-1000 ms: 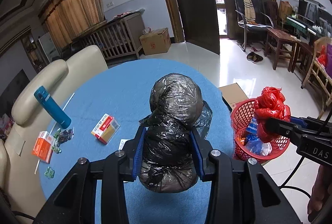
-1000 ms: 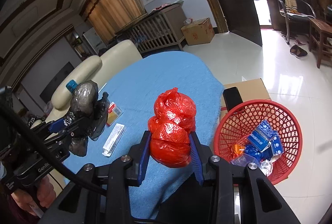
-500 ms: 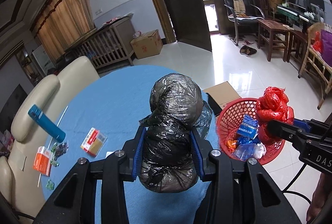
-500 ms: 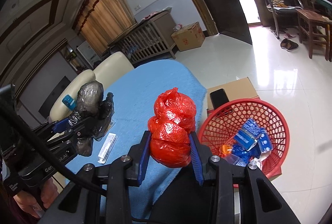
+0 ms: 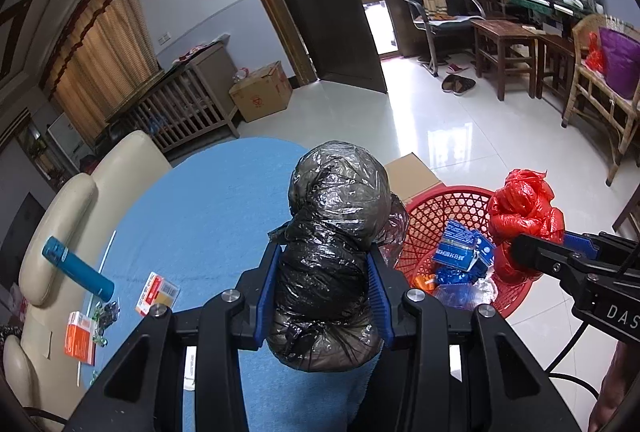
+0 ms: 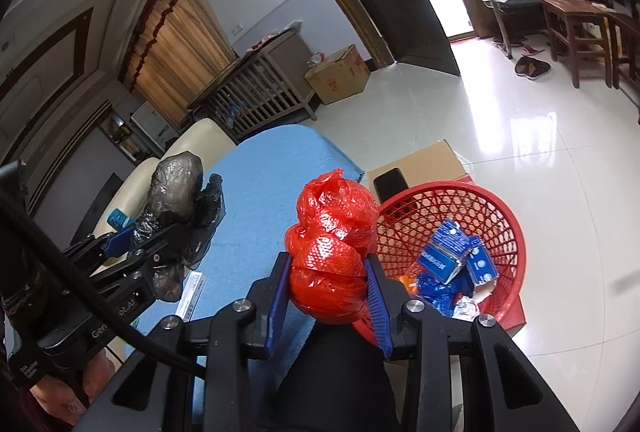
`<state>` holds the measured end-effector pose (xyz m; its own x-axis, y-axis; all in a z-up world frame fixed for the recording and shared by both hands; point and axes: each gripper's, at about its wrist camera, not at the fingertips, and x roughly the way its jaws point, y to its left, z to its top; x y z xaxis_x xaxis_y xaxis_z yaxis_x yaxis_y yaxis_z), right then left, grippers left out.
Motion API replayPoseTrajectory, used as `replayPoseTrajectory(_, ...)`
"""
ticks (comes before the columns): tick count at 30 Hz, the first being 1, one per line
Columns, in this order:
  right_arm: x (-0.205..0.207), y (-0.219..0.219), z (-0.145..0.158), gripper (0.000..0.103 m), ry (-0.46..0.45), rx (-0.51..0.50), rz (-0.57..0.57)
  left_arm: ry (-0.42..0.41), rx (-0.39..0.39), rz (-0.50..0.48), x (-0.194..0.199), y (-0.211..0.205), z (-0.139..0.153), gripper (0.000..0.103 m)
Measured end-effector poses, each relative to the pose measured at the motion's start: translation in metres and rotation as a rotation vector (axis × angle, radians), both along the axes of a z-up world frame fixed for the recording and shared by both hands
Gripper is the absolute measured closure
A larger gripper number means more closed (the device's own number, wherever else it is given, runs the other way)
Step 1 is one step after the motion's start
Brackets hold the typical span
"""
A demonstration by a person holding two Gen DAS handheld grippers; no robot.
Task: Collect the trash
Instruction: 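Carry the black bag with the left tool over the basket while the right tool carries the red bag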
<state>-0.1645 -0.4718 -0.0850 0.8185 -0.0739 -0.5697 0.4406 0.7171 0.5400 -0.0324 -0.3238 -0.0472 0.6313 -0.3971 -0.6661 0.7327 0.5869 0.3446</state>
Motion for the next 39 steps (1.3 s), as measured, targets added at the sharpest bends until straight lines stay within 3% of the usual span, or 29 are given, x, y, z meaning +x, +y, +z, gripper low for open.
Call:
replayPoseTrajectory(19, -0.026, -0.031, -0.025, 0.063, 0.029, 0.073, -0.075, 0.021, 0.092, -0.073, -0.014, -0.05, -0.025, 0.06)
replayPoseTrajectory(39, -0.03, -0.049, -0.045, 0.063, 0.08, 0.124, -0.118, 0.062, 0.154, -0.107, -0.01, -0.071, -0.049, 0.06)
